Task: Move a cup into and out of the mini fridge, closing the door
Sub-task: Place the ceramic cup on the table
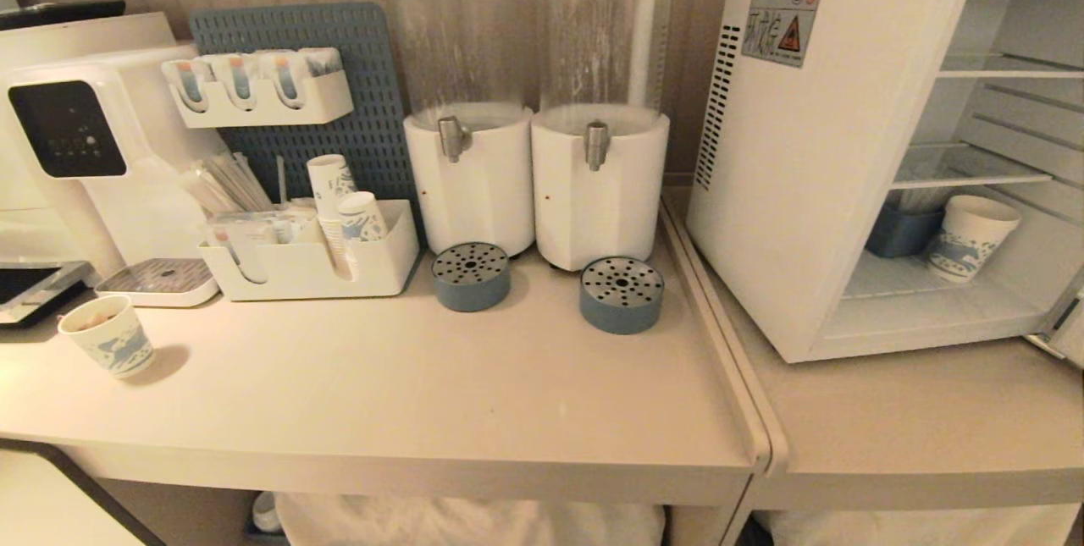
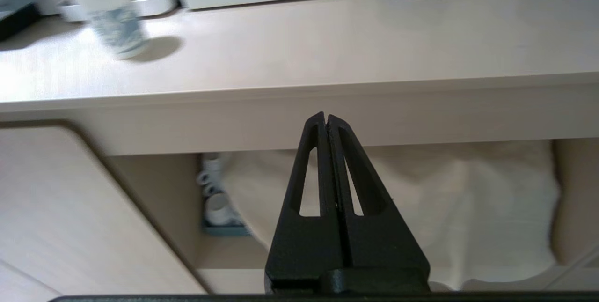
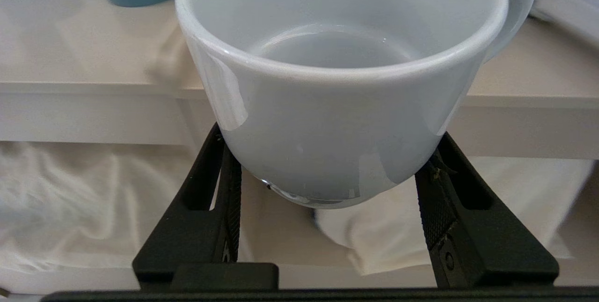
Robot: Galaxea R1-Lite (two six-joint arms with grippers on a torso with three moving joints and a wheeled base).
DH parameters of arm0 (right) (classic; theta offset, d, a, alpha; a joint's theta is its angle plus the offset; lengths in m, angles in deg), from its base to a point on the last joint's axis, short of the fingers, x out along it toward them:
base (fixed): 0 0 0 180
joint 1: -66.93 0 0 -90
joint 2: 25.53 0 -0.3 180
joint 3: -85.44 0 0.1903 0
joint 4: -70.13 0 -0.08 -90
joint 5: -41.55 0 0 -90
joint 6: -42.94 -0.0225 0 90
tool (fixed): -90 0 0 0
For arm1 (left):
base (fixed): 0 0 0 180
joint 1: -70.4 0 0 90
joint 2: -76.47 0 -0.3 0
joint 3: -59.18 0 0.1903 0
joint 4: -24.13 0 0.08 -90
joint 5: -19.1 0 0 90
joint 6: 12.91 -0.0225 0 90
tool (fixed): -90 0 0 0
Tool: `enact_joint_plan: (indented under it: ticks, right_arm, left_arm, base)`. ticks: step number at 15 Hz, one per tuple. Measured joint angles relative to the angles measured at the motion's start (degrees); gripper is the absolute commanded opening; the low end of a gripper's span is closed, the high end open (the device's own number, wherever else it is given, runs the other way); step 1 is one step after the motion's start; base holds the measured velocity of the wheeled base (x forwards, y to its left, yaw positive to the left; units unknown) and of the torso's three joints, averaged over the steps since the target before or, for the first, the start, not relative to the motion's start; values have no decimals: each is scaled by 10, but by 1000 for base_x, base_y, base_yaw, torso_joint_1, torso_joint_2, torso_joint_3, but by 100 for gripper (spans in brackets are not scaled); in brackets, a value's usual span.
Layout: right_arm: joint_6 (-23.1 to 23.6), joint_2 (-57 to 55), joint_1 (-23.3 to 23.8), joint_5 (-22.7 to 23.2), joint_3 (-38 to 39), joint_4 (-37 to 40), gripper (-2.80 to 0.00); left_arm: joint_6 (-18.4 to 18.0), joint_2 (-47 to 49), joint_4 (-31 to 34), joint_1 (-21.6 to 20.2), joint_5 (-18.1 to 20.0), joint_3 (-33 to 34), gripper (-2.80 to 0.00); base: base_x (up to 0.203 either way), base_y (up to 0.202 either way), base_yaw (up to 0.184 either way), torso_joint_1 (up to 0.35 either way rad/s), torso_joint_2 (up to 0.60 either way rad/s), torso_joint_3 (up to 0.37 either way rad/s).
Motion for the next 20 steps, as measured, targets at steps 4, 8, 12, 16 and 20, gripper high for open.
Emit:
enact_joint_plan:
  ticks: [4, 8, 12, 16, 20]
  right_arm:
    - [0, 0, -1, 0, 0, 0, -280]
    - [0, 0, 0, 0, 0, 0, -280]
    - [0, 0, 0, 0, 0, 0, -280]
    - [0, 0, 0, 0, 0, 0, -280]
    - [0, 0, 1, 0, 0, -1, -280]
  left_arm:
    - [0, 0, 0, 0, 0, 0, -280]
    - [1, 0, -1, 0, 1, 0, -280]
    - [1, 0, -1, 0, 1, 0, -280]
    - [1, 0, -1, 0, 1, 0, -280]
    - [0, 0, -1, 0, 1, 0, -280]
  base:
    - [0, 189, 9, 1, 6, 2]
    - [0, 197, 10, 4, 3, 2]
    - [0, 193, 9, 1, 3, 4]
    - [0, 193, 9, 3, 1, 2]
    - [0, 135, 17, 3, 2, 2]
